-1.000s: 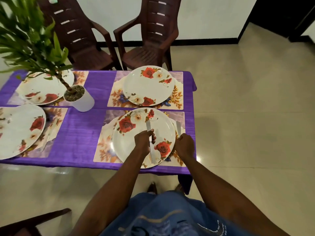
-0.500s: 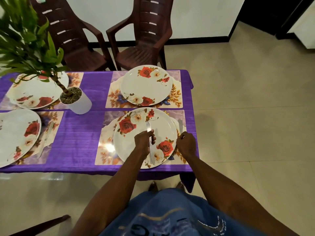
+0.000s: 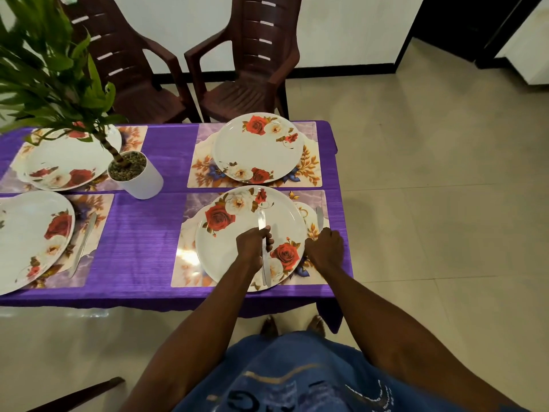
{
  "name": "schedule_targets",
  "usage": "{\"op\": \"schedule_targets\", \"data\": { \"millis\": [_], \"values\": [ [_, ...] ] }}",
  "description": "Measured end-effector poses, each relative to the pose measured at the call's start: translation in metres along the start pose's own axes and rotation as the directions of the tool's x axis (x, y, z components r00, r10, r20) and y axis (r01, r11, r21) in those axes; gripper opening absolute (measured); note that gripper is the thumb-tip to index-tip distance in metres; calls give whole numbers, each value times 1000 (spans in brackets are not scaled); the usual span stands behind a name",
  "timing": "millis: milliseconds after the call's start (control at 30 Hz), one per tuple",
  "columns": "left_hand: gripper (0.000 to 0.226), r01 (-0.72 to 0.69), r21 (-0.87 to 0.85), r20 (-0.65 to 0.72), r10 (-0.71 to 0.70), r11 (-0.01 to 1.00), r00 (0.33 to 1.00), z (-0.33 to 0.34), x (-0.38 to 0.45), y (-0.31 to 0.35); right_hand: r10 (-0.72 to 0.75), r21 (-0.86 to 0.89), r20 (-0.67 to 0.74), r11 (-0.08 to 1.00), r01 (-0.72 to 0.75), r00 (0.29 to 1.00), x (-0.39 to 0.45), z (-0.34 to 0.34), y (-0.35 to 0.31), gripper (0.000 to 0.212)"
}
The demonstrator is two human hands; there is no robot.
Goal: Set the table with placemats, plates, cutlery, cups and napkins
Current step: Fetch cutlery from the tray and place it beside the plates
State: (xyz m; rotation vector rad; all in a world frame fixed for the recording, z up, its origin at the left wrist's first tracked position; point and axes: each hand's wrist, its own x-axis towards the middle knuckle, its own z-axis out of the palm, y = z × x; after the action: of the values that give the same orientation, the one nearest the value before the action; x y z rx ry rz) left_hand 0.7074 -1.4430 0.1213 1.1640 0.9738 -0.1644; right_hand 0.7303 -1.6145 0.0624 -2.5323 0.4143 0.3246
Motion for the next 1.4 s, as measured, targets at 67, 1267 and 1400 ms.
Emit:
{"op": "schedule_targets", "data": {
  "millis": [67,1267,1400],
  "values": [
    [27,1,5,1,-1,1000,1000,-1,0,0,-1,-6,-6,1000,1,1000,0,1,0,48],
    [19,-47,111,-15,49,993,999,45,0,-15,-304,72,118,952,298,945,-1,-11,23,39],
    [24,-50,19,-70,51,999,996,79,-14,-14,-409,-36,104,909,415,906,15,-21,40,34]
  ]
}}
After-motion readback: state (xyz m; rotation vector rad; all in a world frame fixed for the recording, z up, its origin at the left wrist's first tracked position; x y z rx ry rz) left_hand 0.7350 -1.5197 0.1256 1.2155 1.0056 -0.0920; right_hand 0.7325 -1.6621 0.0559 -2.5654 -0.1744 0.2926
